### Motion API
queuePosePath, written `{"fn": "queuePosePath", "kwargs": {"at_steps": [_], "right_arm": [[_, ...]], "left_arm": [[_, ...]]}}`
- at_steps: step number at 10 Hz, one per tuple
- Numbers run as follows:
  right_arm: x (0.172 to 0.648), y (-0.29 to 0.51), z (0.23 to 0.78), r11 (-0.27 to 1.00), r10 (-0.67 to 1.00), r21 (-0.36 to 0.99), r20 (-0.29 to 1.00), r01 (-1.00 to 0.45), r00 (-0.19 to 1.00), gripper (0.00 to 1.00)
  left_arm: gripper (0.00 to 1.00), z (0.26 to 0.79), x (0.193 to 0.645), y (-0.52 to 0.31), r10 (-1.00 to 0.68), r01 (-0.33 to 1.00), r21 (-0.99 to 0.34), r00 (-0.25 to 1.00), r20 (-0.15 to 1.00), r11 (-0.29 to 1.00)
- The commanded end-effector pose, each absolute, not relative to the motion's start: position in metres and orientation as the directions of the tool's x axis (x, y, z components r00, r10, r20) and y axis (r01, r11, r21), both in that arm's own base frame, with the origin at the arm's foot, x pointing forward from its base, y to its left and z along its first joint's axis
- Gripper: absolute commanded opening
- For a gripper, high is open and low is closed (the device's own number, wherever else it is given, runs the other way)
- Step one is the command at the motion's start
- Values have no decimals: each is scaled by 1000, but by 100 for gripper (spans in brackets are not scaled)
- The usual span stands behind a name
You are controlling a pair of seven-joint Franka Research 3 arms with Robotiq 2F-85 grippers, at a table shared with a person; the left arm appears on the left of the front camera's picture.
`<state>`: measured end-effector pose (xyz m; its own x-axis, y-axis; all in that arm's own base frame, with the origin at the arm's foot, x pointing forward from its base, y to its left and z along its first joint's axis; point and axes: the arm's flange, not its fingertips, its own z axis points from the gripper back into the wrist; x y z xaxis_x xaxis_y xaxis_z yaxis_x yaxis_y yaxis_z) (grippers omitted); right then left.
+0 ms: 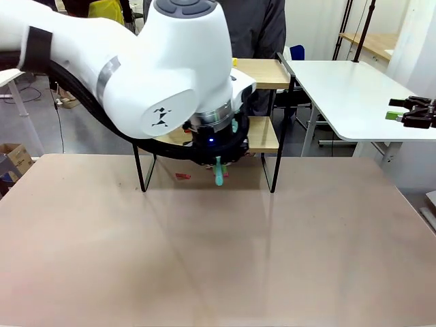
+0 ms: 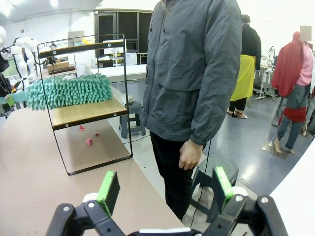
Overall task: Clean the shelf.
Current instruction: Clean the specific section of the Shelf indicated by the human with the Duster.
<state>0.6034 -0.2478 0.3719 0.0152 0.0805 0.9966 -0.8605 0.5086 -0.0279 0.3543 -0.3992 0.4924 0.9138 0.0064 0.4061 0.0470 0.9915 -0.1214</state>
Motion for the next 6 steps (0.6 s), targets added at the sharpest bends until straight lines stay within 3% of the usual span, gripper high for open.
{"fn": "queuePosePath", "kwargs": {"at_steps": [1, 6], "right_arm": [[604, -247, 374, 505, 83, -32, 996, -863, 11, 100], [604, -247, 374, 505, 83, -32, 996, -863, 11, 100]], "left_arm": [[13, 492, 348, -369, -1, 24, -56, 924, 383, 998], [13, 498, 349, -291, -13, -42, 159, 945, 327, 986]]}}
